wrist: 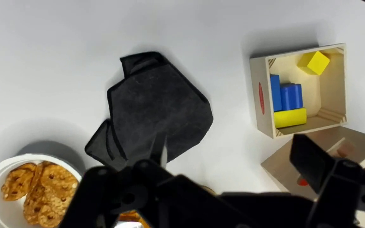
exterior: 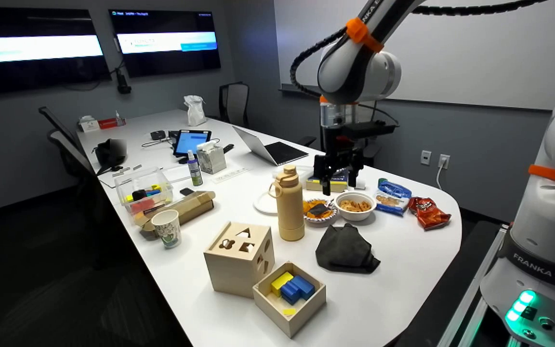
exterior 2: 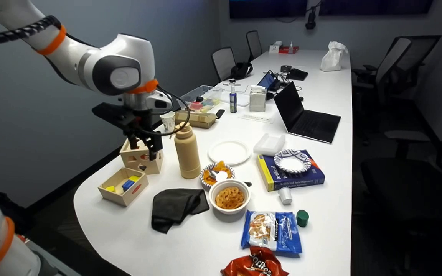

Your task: Use the black towel to clean the table

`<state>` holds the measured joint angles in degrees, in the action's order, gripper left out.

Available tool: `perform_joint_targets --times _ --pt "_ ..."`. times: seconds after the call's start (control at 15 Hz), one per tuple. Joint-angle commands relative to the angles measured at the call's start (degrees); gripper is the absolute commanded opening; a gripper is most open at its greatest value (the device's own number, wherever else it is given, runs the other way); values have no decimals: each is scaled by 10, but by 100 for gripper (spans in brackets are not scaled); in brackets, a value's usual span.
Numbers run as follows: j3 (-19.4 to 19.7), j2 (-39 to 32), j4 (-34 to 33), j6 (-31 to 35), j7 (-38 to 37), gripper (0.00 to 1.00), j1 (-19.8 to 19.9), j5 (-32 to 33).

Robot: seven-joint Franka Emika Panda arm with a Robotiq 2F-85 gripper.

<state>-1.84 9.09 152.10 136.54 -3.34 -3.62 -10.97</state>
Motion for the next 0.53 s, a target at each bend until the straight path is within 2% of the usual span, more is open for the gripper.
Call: perform_joint_targets --times 0.0,0.27,0.47 --pt "-7 -80 -7 77 -7 100 -8 -46" --pt "-10 -165 -8 185 15 100 1 -120" --pt "-17 -224 -13 266 8 100 15 -149"
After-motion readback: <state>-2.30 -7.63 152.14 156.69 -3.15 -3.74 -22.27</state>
